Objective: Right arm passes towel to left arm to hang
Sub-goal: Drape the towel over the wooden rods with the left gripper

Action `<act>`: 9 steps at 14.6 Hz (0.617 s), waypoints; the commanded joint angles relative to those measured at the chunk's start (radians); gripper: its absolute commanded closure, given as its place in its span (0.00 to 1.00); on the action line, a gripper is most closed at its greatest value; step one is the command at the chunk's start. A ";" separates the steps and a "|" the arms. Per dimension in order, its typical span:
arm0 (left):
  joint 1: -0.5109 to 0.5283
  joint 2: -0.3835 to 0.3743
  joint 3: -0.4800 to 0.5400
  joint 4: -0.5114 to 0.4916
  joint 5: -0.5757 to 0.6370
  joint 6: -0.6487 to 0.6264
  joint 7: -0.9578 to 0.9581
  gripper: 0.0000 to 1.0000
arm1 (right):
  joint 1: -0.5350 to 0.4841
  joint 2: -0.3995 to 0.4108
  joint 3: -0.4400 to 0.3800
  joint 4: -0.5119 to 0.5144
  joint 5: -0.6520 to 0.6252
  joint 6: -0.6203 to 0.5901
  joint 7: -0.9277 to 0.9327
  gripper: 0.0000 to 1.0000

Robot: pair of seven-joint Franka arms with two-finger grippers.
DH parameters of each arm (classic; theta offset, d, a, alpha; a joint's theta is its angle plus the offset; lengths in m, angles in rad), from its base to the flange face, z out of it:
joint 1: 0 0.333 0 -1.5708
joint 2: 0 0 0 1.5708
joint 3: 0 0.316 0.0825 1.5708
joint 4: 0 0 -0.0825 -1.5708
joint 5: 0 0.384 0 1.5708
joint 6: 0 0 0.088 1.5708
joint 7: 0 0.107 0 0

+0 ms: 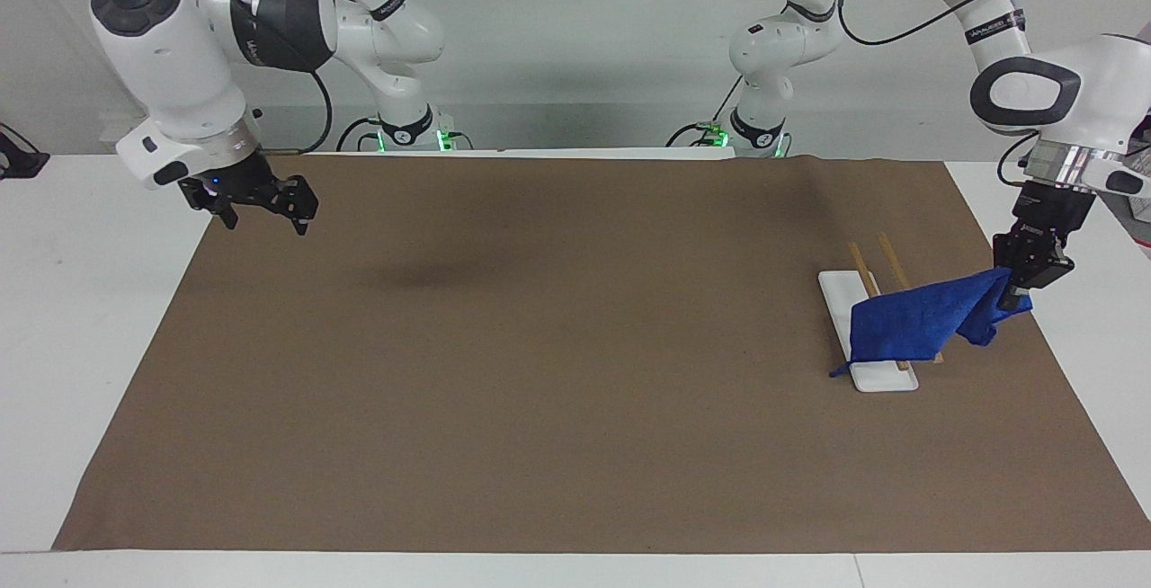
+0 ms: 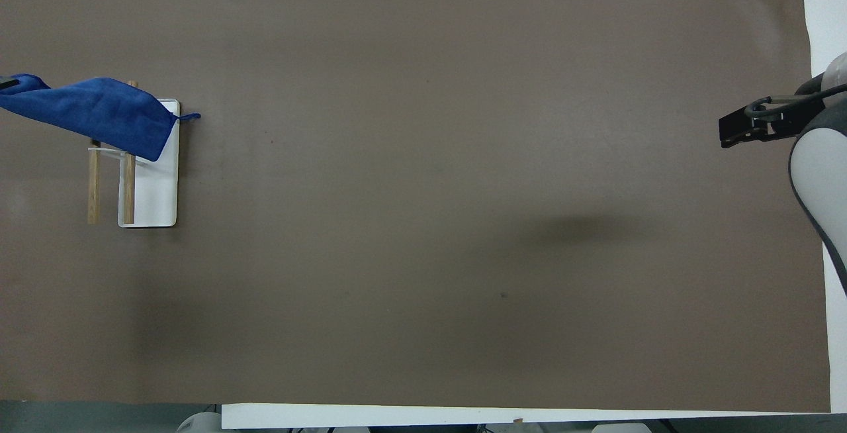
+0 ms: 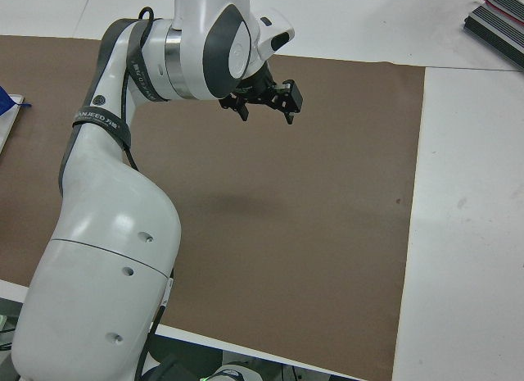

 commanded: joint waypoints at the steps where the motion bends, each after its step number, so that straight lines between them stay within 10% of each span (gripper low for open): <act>1: 0.042 -0.030 -0.007 -0.061 0.012 0.021 0.071 0.98 | -0.011 0.007 0.001 0.017 -0.007 -0.018 -0.022 0.00; 9: 0.120 -0.036 -0.005 -0.094 0.019 0.022 0.161 0.98 | -0.035 0.007 -0.014 0.019 0.091 -0.021 0.004 0.00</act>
